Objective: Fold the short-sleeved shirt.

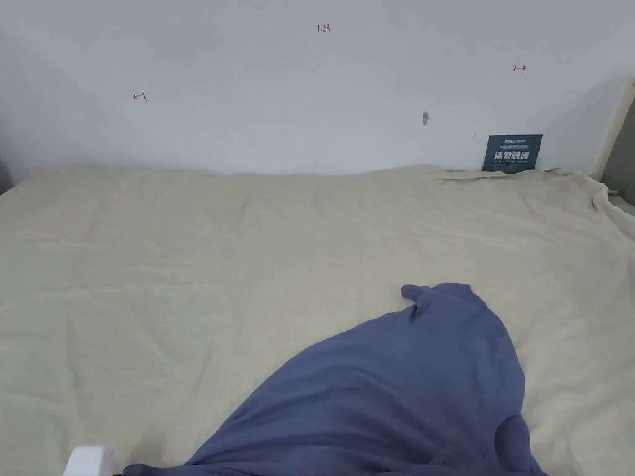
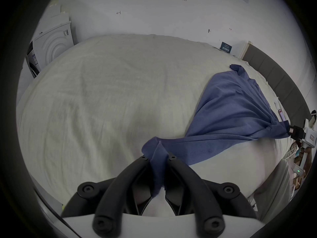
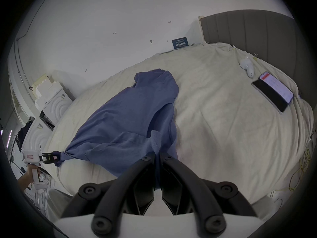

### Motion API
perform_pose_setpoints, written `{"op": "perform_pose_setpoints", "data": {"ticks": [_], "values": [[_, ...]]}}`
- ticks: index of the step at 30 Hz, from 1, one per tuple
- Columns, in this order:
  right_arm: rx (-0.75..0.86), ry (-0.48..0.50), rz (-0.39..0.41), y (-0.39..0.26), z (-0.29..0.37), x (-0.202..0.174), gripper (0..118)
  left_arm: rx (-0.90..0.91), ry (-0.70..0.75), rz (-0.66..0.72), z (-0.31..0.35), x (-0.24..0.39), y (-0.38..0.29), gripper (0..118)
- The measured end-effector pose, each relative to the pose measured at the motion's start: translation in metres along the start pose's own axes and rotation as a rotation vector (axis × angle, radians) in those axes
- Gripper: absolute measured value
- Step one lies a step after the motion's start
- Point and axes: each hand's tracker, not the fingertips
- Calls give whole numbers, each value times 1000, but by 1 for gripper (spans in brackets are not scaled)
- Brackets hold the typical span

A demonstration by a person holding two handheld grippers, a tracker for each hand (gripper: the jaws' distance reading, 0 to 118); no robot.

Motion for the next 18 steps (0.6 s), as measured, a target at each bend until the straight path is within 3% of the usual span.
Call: {"op": "perform_pose_setpoints", "data": {"ticks": [18], "values": [[-137,-105,-46,-43,-20,11,3,-13,40,43,16,4,-43,11]]}}
